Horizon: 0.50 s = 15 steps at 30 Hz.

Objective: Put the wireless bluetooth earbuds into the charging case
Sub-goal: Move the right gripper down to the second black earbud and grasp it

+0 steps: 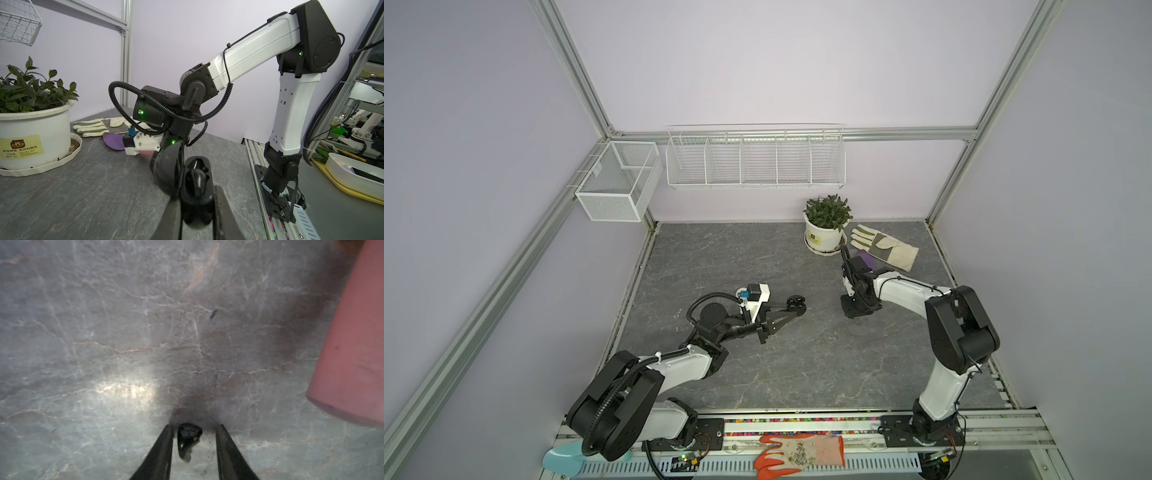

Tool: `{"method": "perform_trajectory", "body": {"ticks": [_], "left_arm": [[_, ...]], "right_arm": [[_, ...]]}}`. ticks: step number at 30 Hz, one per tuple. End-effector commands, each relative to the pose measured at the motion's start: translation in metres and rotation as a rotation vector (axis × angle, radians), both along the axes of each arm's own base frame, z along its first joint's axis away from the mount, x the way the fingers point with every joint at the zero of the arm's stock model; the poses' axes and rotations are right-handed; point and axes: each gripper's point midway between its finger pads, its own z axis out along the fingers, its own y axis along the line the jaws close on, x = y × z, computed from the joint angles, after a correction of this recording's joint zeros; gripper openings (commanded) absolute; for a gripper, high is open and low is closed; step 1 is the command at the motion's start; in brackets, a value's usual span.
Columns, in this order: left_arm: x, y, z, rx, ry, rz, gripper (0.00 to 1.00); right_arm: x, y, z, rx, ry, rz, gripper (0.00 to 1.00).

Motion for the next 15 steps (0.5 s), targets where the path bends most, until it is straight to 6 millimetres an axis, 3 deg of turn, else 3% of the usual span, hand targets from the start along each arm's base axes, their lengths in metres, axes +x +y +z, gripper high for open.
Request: {"method": "perform_trajectory", "body": {"ticks": [1,15], "left_arm": [[-0.0034,0.0014,0.0054,-0.006,-0.035,-0.005,0.0],[-0.0025,0.0012,0.0053,-0.001,-0.034,-0.001,0.0]], "right_arm": [[0.0067,0.0027,-0.0021,0.02,-0.007,0.01,0.36],[0.0039,0.0052,-0.005,0.045,0.013,0.013,0.23]]}}
